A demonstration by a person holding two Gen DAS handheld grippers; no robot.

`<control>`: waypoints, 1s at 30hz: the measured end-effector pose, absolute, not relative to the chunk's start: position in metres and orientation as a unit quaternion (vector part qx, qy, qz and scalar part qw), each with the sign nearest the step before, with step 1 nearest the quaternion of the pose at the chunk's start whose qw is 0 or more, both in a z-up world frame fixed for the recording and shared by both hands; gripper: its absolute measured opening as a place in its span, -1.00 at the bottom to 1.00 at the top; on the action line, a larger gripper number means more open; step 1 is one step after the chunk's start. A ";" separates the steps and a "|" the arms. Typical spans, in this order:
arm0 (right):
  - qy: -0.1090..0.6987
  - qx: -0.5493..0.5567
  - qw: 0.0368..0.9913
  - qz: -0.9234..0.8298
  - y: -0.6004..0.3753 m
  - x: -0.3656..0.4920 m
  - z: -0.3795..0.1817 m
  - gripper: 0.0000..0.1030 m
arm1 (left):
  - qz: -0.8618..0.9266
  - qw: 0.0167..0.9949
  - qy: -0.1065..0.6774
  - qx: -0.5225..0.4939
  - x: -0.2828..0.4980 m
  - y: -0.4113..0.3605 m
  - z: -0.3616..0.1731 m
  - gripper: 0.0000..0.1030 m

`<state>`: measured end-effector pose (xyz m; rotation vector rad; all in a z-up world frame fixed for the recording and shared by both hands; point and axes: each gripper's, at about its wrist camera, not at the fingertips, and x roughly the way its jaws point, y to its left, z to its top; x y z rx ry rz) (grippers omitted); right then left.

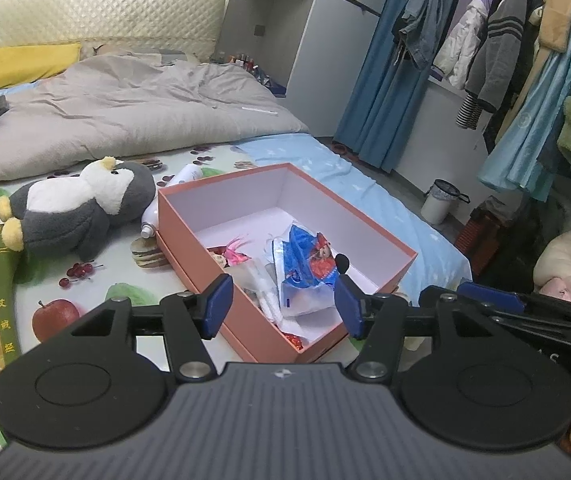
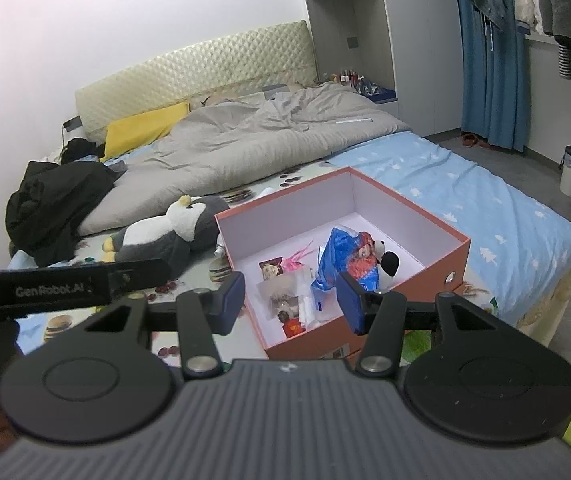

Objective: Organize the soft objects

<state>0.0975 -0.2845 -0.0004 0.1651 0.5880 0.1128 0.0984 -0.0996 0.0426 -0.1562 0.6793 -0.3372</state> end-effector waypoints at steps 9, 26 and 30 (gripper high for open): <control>0.294 0.081 0.951 0.050 -0.284 0.097 -0.014 0.05 | -0.160 0.929 0.328 -0.068 0.099 -0.094 0.033 0.27; 0.291 0.057 0.955 0.016 -0.300 0.097 -0.014 1.00 | -0.151 0.924 0.342 -0.081 0.106 -0.093 0.021 0.95; 0.294 0.061 0.954 0.016 -0.303 0.099 -0.016 1.00 | -0.141 0.926 0.344 -0.064 0.106 -0.096 0.021 0.98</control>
